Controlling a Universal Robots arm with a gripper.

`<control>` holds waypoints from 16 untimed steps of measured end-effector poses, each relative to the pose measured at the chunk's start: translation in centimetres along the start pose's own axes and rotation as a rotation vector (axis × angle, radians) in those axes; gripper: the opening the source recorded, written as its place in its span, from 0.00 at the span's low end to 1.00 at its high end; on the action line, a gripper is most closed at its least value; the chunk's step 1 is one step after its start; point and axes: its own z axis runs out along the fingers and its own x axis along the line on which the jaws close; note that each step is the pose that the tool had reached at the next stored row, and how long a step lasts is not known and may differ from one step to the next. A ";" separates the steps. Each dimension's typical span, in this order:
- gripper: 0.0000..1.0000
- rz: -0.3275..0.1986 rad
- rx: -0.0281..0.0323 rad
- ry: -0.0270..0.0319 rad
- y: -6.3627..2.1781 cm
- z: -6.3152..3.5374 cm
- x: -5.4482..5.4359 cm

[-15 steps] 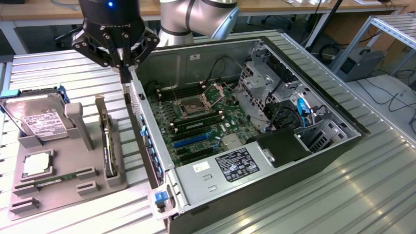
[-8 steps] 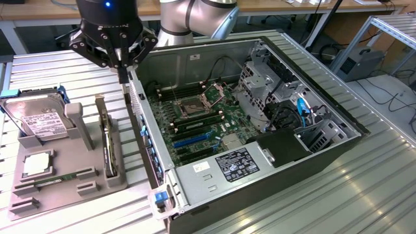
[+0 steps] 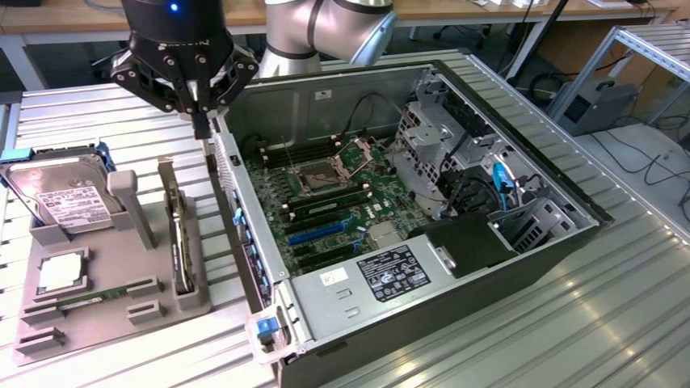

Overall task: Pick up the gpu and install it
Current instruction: 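Reach for the gpu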

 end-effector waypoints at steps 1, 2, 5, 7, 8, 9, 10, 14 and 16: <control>0.11 0.000 0.0001 0.0000 0.00 0.00 0.0; 0.11 0.000 0.0000 0.0000 -0.01 0.00 0.1; 0.11 0.000 0.0000 0.0000 -0.01 0.00 0.2; 0.11 0.000 0.0000 0.0000 -0.02 -0.01 0.2; 0.11 0.000 0.0000 0.0000 -0.02 -0.01 0.3; 0.11 0.000 0.0000 0.0000 -0.02 -0.01 0.3; 0.11 0.000 0.0000 0.0000 -0.02 -0.01 0.3; 0.11 0.000 0.0001 0.0000 -0.03 -0.01 0.4; 0.11 0.000 0.0001 0.0000 -0.04 -0.01 0.5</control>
